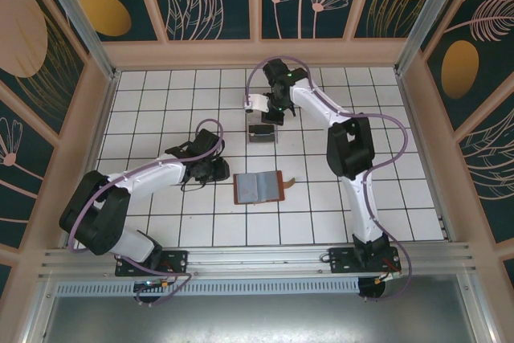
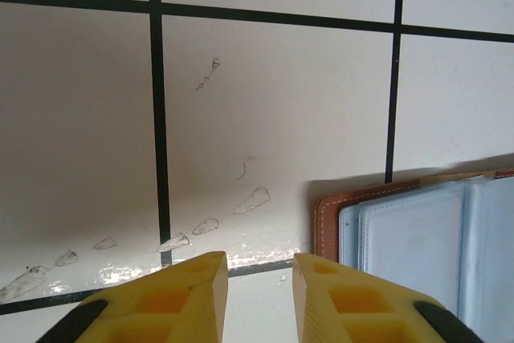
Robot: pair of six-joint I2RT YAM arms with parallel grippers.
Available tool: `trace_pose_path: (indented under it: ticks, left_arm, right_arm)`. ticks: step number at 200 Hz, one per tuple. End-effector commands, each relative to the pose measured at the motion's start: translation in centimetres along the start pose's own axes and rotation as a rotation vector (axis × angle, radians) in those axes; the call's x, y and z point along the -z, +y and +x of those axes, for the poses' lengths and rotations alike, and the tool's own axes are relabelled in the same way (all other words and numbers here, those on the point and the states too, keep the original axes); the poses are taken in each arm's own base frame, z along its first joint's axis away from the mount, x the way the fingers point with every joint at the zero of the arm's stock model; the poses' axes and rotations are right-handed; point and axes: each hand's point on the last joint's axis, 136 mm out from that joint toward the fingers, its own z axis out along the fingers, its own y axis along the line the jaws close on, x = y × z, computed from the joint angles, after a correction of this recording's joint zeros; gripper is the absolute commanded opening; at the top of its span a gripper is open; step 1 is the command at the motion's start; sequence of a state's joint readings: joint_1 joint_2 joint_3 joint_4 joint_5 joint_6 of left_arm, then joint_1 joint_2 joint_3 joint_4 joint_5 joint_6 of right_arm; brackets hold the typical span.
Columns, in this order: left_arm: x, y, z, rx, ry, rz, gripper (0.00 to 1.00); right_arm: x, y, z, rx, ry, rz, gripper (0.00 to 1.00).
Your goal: Take the credit cards out of the card holder
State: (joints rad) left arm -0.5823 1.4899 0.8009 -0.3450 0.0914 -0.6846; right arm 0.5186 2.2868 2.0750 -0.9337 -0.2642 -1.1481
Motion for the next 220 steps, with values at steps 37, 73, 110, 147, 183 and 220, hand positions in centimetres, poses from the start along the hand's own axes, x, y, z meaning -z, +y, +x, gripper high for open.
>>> trace_pose_path:
  ticks: [37,73,110,147,183,220]
  left_arm:
    - [0.3,0.5,0.0,0.006,0.002,-0.02,0.29]
    - [0.3,0.5,0.0,0.004,0.006,-0.024,0.29]
    - [0.3,0.4,-0.1,0.003,0.003,-0.024,0.29]
    - [0.3,0.4,-0.1,0.003,0.003,-0.025,0.29]
    - [0.2,0.4,-0.2,0.004,0.004,-0.026,0.29]
    - [0.2,0.3,-0.3,0.002,0.005,-0.025,0.29]
  right_arm:
    - [-1.2,-0.3,0.7,0.0,0.03,-0.021,0.05]
    - [-1.2,-1.4,0.6,0.003,0.035,0.025,0.19]
    - [0.0,-3.1,-0.2,0.009,0.013,0.107,0.22]
    - [1.2,-4.4,-1.2,0.026,-0.014,0.172,0.24]
    - [1.5,-5.4,-1.3,0.028,-0.013,0.214,0.24]
    - [2.3,-5.6,-2.0,0.031,-0.043,0.226,0.24]
